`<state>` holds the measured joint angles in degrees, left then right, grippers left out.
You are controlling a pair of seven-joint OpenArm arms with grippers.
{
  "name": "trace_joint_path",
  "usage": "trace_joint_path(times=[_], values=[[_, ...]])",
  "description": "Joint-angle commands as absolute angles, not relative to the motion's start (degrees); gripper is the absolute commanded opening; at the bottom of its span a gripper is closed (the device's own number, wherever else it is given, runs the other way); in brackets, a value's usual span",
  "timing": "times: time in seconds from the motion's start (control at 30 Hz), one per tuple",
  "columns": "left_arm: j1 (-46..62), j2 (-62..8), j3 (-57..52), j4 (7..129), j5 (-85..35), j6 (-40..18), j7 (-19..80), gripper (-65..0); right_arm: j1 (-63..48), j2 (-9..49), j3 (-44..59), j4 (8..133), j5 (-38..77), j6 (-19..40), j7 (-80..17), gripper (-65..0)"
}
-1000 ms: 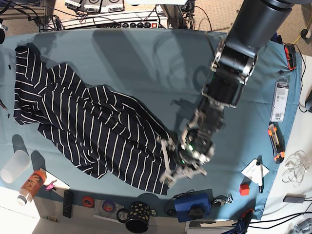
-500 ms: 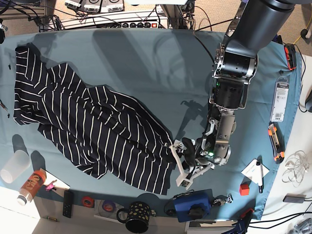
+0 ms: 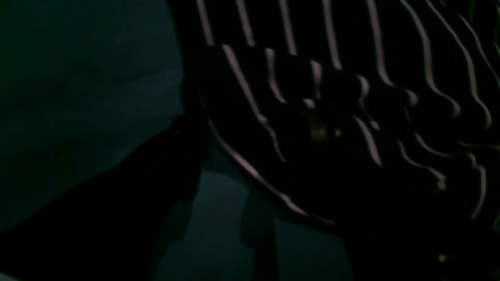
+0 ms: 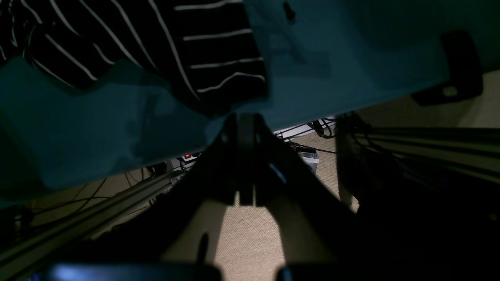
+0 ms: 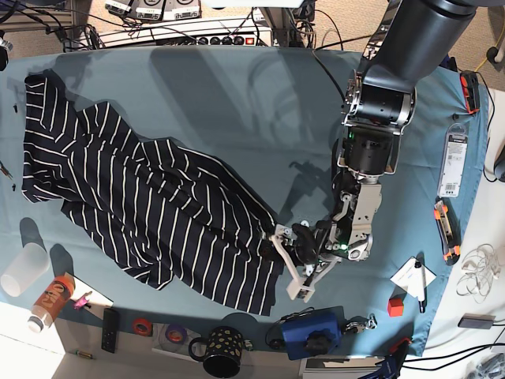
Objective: Layout the t-shirt on the table in an organized manner, then fold the t-shirt properly
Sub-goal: 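Grasp the shirt hem with the left gripper and drag it along the table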
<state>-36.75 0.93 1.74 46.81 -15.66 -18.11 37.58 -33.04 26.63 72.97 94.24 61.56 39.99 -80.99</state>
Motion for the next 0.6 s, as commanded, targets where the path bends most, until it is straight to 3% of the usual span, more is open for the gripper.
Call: trace_joint_path(times=[0.0, 0.33, 0.43, 0.57], values=[[-38.7, 1.1, 1.6, 47.6, -16.3, -17.7, 36.4, -36.9, -33.5, 28.1, 73.6, 95.1, 62.3, 40.0, -80.0, -65.0], [-38.7, 3.1, 1.6, 47.6, -16.3, -20.0, 36.4, -65.0, -33.5, 28.1, 73.6, 95.1, 63.3, 40.0, -80.0, -65.0], [-38.7, 3.6, 1.6, 47.6, -16.3, -20.3, 36.3, -61.8, -33.5, 28.1, 73.6, 95.1, 64.5, 40.0, -80.0, -65.0], [-38.8, 3.6, 1.6, 47.6, -14.3, -20.4, 35.9, -37.9, -33.5, 28.1, 73.6, 95.1, 64.5, 40.0, -80.0, -65.0]])
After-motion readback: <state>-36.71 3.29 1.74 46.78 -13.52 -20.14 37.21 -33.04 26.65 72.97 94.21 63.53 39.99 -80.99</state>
